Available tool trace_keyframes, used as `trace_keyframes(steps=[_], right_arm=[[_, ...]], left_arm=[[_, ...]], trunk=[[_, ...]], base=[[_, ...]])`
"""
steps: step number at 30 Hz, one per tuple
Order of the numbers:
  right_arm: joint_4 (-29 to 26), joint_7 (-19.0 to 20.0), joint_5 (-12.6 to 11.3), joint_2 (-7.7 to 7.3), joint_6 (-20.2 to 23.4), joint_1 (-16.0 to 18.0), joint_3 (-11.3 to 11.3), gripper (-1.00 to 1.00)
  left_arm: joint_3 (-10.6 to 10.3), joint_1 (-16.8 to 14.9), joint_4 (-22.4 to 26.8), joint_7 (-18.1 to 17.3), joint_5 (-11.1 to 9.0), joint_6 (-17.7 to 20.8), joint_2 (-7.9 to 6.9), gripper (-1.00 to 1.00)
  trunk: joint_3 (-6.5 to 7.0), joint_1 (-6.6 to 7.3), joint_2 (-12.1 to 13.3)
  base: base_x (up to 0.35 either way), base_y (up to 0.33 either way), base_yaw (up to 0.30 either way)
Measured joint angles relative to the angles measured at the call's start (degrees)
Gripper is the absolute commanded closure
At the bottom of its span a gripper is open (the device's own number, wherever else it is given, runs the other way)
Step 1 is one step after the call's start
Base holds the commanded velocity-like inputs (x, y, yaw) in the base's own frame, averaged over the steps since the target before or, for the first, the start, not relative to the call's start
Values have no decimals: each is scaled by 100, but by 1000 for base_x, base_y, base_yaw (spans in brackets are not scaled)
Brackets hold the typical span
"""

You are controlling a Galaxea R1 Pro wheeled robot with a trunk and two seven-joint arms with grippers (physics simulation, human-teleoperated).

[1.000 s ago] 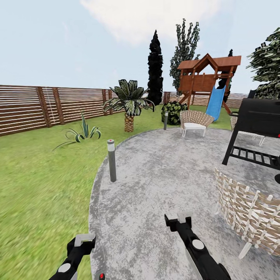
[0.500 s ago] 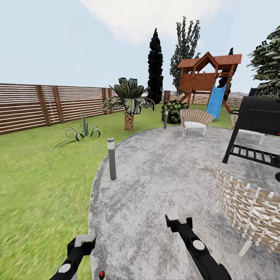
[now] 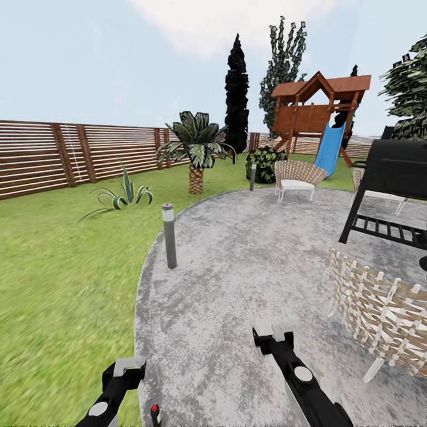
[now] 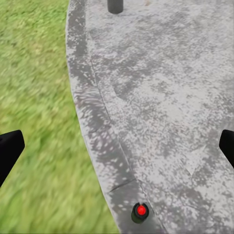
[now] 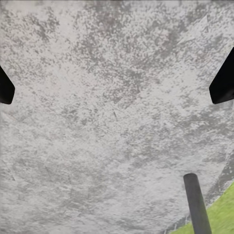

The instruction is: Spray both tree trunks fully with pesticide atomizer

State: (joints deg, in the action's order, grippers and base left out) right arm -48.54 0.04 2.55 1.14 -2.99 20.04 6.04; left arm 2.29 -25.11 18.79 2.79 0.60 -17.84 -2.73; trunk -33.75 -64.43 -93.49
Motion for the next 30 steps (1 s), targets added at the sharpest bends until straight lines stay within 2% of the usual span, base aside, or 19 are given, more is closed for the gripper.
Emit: trace_keyframes(steps=[20,30], right_arm=[[11,5,-9,6,1,0,-7,-100],[12,13,-3,1,2,0,14,-100]], left_arm=[[-18,15,-3,29,1,-70,-17,-100],[-122,15,15,36,33,-71,-13,-100]], trunk=[[-543,-439,-802],[-625,-440,-804]], base=[[0,0,-24],[-49,0,0]])
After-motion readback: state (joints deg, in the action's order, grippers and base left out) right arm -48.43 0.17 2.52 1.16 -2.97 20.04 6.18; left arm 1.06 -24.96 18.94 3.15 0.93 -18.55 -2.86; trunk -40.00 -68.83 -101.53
